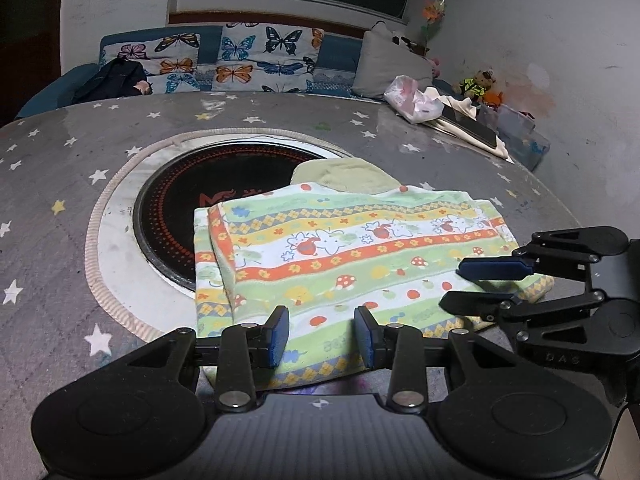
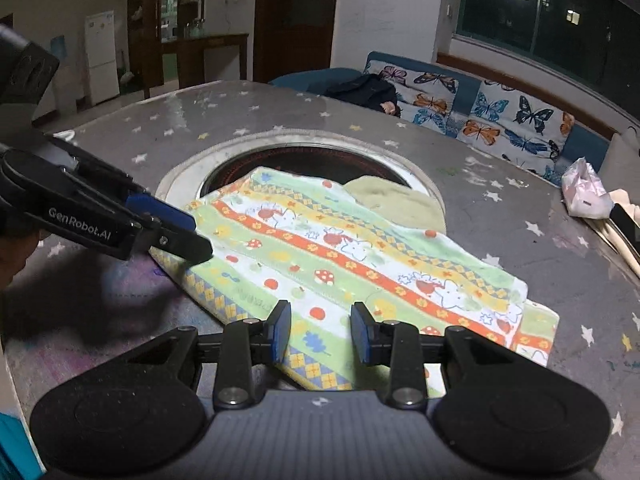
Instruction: Fold clothes
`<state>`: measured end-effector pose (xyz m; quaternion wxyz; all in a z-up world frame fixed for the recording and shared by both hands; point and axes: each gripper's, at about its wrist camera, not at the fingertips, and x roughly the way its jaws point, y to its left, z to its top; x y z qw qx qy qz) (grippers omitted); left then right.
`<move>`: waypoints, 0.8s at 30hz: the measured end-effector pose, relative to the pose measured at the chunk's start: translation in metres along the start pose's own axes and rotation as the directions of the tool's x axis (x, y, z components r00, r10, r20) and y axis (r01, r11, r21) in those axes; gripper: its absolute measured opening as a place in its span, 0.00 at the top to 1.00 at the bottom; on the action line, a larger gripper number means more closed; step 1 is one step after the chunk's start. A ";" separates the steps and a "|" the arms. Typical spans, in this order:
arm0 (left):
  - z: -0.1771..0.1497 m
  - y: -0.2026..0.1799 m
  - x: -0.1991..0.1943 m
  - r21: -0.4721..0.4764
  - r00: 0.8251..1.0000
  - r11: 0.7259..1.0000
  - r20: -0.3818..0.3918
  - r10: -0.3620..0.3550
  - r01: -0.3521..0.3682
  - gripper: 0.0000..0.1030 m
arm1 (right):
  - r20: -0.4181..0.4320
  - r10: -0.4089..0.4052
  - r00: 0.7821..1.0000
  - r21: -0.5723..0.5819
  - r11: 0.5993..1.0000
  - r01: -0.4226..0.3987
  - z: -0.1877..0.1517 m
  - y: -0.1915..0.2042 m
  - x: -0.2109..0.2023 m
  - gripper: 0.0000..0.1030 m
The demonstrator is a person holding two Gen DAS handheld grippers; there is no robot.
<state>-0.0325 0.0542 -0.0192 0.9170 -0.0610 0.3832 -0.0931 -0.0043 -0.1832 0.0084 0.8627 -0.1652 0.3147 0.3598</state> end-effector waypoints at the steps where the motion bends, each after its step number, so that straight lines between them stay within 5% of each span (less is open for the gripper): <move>1: -0.001 0.001 0.000 -0.002 1.000 1.000 0.001 -0.001 0.001 0.62 | 0.005 -0.001 1.000 0.009 1.000 0.001 0.000 -0.001 -0.002 0.68; 14: -0.002 0.014 -0.001 -0.073 1.000 0.997 0.000 -0.006 0.006 0.60 | -0.030 -0.025 0.999 0.123 0.992 0.029 -0.022 -0.028 -0.013 0.67; 24: 0.005 0.019 -0.010 -0.130 0.999 0.991 -0.004 0.042 -0.043 0.45 | -0.014 -0.025 1.000 0.114 0.993 0.026 -0.017 -0.023 -0.024 0.49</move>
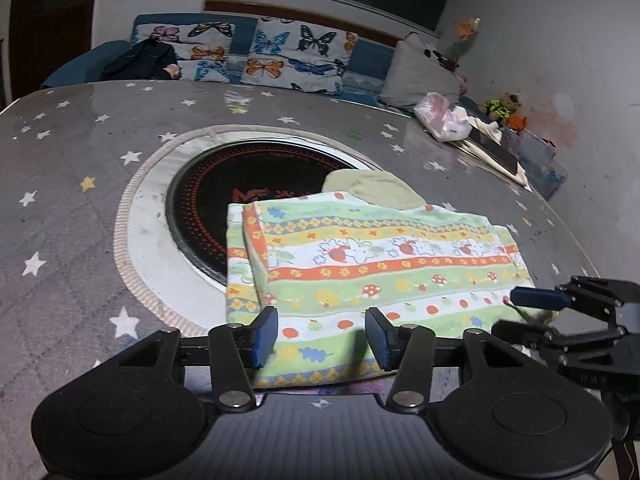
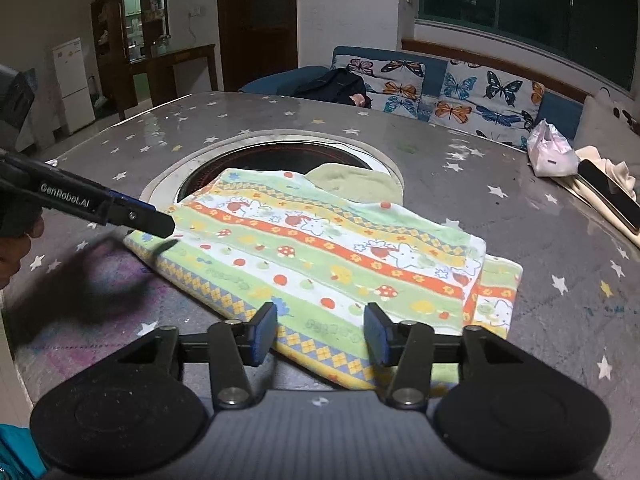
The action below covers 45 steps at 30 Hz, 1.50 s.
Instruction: Fold clothes
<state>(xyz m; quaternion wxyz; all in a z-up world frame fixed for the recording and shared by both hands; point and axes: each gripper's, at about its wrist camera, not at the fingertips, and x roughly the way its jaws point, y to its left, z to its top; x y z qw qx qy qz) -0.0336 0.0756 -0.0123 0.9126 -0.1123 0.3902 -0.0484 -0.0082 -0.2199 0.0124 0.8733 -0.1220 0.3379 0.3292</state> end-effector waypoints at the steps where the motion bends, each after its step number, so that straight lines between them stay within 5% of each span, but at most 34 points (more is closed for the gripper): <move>1: 0.000 0.001 -0.001 -0.007 1.000 1.000 0.001 0.012 -0.012 0.43 | 0.000 0.002 1.000 -0.006 1.000 -0.002 0.000 0.003 0.000 0.49; 5: 0.004 0.009 -0.001 -0.046 0.999 0.998 -0.011 0.052 -0.053 0.32 | 0.002 0.012 1.000 -0.032 0.999 -0.012 0.002 0.013 -0.002 0.48; 23: 0.025 0.056 0.000 -0.235 0.999 0.972 -0.041 0.019 -0.028 0.26 | -0.050 0.146 0.988 -0.372 0.915 -0.154 0.047 0.123 0.036 0.51; 31: 0.026 0.067 0.003 -0.299 0.998 0.954 -0.055 -0.027 0.009 0.23 | -0.084 0.123 0.989 -0.471 0.870 -0.148 0.043 0.161 0.075 0.57; 33: 0.026 0.067 0.005 -0.317 0.997 0.948 -0.059 -0.040 0.019 0.22 | -0.078 0.122 0.989 -0.464 0.874 -0.144 0.043 0.161 0.075 0.75; 36: 0.028 0.066 0.007 -0.349 0.997 0.937 -0.058 -0.058 0.034 0.19 | -0.060 0.144 0.988 -0.412 0.898 -0.156 0.047 0.153 0.070 0.86; 45: 0.037 0.055 0.018 -0.433 0.991 0.898 -0.060 -0.118 0.081 0.17 | 0.048 0.220 0.974 -0.217 0.954 -0.205 0.065 0.112 0.036 0.89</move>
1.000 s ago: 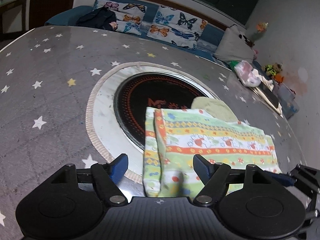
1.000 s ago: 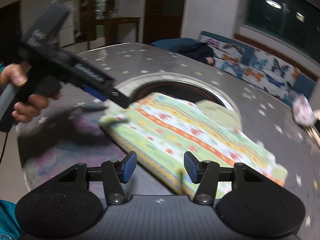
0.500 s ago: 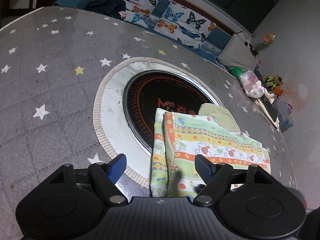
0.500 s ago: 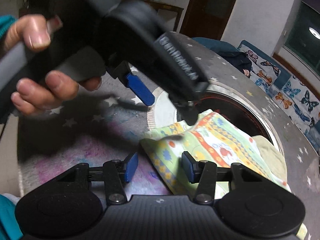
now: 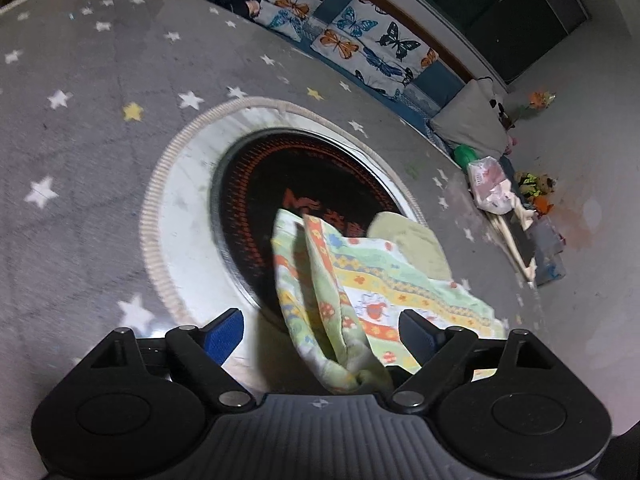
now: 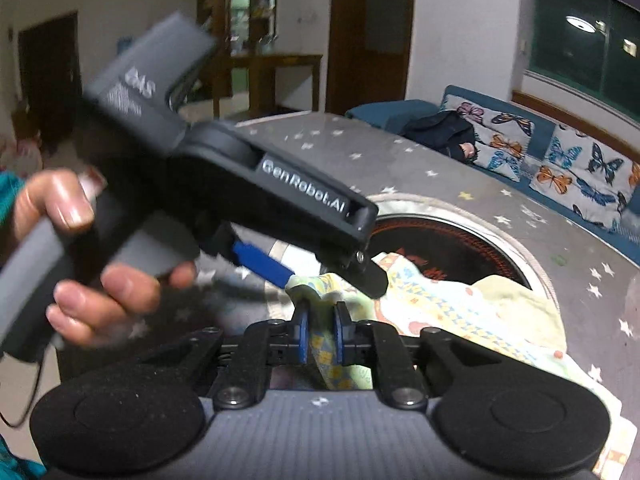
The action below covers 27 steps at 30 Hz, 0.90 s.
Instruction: Fold clothes
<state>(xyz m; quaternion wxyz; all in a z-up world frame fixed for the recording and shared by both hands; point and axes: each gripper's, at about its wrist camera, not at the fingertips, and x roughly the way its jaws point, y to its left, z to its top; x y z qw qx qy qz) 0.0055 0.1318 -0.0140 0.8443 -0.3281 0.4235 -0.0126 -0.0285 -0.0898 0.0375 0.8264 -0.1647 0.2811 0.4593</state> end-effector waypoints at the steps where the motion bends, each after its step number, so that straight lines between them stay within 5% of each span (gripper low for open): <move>1: 0.000 -0.001 0.002 -0.015 1.000 1.000 -0.006 -0.009 0.009 0.17 | 0.009 0.004 1.000 0.016 1.000 -0.004 0.001 -0.004 -0.003 0.89; 4: 0.001 -0.006 0.012 -0.045 0.999 0.998 -0.028 -0.033 0.032 0.24 | 0.034 0.008 0.999 0.055 0.998 -0.010 -0.001 -0.012 -0.011 0.90; 9: -0.002 -0.012 0.031 -0.065 0.994 0.995 -0.077 -0.075 0.070 0.63 | 0.050 0.021 0.999 0.081 0.996 -0.025 -0.003 -0.018 -0.015 0.90; 12: -0.005 -0.015 0.036 -0.055 0.995 0.997 -0.079 -0.065 0.061 0.76 | 0.047 0.036 0.998 0.082 0.996 -0.040 -0.006 -0.020 -0.016 0.90; 21: -0.007 -0.010 0.038 -0.038 0.996 0.999 -0.080 -0.028 0.025 0.83 | 0.031 0.013 0.999 0.124 0.992 -0.017 -0.019 -0.039 -0.031 0.74; 27: -0.007 -0.012 0.037 -0.018 0.997 1.000 -0.075 -0.021 0.020 0.83 | -0.020 -0.160 0.987 0.232 0.959 0.160 -0.043 -0.093 -0.049 0.60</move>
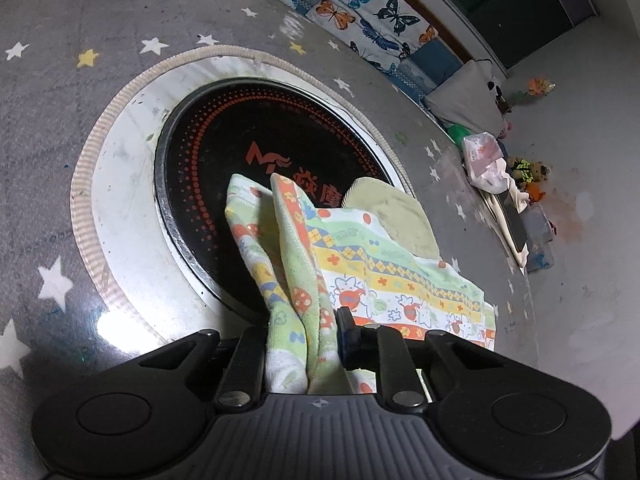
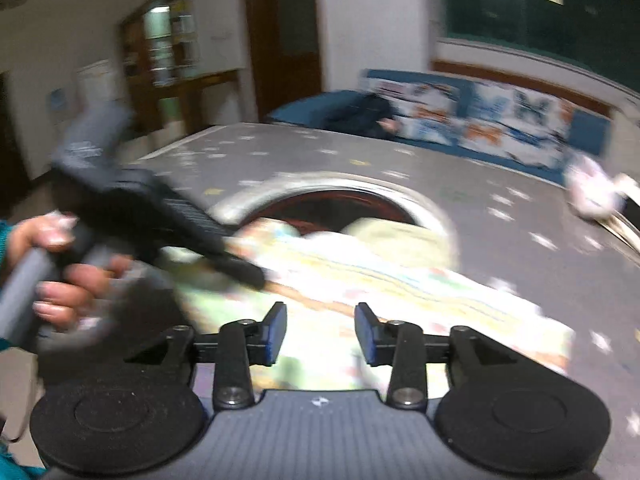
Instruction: Fold clothes
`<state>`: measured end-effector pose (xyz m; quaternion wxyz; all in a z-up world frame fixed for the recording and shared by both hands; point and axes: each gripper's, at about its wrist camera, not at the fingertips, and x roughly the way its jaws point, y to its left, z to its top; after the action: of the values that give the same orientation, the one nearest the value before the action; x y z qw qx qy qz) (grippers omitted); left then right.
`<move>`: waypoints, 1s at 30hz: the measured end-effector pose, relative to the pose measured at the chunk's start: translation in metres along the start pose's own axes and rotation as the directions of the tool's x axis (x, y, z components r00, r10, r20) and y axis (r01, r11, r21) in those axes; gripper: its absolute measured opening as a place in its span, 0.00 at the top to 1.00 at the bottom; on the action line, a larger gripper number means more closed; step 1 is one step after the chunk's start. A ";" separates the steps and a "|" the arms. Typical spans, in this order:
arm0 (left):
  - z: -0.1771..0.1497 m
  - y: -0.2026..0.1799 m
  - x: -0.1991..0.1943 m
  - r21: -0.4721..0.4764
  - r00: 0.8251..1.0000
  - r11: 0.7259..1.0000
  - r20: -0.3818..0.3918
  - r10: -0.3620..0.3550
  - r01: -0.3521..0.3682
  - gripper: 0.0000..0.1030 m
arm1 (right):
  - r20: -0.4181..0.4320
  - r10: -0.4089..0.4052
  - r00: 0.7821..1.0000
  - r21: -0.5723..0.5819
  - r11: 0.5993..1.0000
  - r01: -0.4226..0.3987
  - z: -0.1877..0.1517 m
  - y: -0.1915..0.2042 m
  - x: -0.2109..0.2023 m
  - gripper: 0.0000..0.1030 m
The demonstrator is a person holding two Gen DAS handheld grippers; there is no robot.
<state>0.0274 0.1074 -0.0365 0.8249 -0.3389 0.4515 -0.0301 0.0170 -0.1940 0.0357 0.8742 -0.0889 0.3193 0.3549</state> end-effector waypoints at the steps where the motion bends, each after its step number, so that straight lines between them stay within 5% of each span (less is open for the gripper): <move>1: 0.000 0.000 0.000 0.002 1.000 1.000 0.001 0.002 -0.002 0.83 | -0.004 -0.034 0.999 0.020 0.999 0.034 -0.002 -0.011 -0.001 0.60; 10: 0.000 -0.005 0.000 0.025 1.000 0.999 0.006 0.022 -0.022 0.82 | -0.047 -0.245 0.968 0.217 0.944 0.249 -0.025 -0.100 -0.005 0.43; 23: 0.000 -0.006 0.002 0.032 0.999 0.999 0.003 0.045 -0.045 0.82 | -0.067 -0.208 0.976 0.337 0.916 0.218 -0.039 -0.121 0.015 0.37; 25: 0.000 -0.007 0.002 0.033 0.999 0.998 0.004 0.046 -0.046 0.82 | -0.066 -0.204 0.977 0.320 0.923 0.214 -0.036 -0.116 0.019 0.41; 30: 0.000 -0.007 0.002 0.039 0.999 0.998 0.009 0.052 -0.053 0.82 | -0.069 -0.161 0.984 0.318 0.932 0.175 -0.030 -0.108 0.025 0.76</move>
<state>0.0303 0.1013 -0.0333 0.8335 -0.3109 0.4565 -0.0159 0.0882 -0.2704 -0.0109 0.8972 0.0211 0.3826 0.2197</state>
